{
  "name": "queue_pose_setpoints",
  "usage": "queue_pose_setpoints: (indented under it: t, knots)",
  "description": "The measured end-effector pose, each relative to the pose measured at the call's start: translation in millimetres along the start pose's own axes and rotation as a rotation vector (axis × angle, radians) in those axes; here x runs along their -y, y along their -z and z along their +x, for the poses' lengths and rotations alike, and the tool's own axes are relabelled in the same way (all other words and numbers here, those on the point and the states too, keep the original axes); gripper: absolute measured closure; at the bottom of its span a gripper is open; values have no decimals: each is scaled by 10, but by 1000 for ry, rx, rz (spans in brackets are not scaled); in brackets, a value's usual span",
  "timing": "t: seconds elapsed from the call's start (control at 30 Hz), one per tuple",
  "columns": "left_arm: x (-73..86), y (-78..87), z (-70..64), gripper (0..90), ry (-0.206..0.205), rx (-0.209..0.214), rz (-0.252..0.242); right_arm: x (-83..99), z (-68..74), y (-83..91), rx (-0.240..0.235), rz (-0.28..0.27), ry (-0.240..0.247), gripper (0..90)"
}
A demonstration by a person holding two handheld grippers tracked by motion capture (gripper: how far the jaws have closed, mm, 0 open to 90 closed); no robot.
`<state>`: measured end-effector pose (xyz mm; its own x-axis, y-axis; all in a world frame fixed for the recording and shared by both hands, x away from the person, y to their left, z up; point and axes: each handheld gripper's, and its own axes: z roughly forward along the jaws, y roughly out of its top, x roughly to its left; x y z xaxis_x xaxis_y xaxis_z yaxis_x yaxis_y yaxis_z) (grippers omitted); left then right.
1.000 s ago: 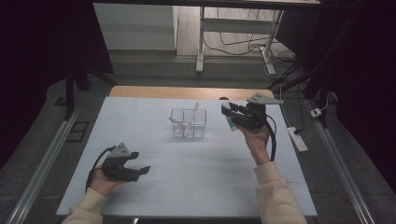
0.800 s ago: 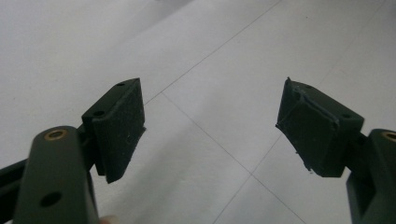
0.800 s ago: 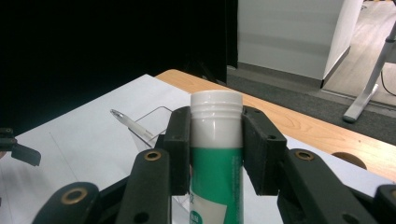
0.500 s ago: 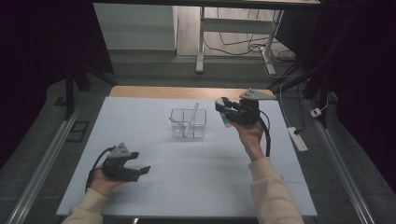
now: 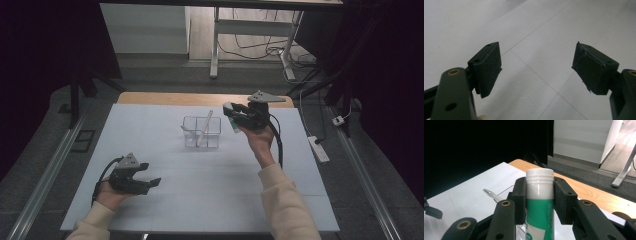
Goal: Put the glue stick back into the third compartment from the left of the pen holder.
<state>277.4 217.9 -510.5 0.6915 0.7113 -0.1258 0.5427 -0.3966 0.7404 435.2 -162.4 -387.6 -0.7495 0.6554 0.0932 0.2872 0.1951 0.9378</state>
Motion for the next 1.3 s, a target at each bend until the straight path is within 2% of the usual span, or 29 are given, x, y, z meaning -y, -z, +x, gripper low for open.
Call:
queue_pose_setpoints:
  t: [0.9,1.3]
  knots:
    - [5,10,4,232,-2,-1,-1,7,48,-385,-22,2,-20,645]
    - [9,19,16,233,2,2,-6,8,111,-601,-37,8,-3,645]
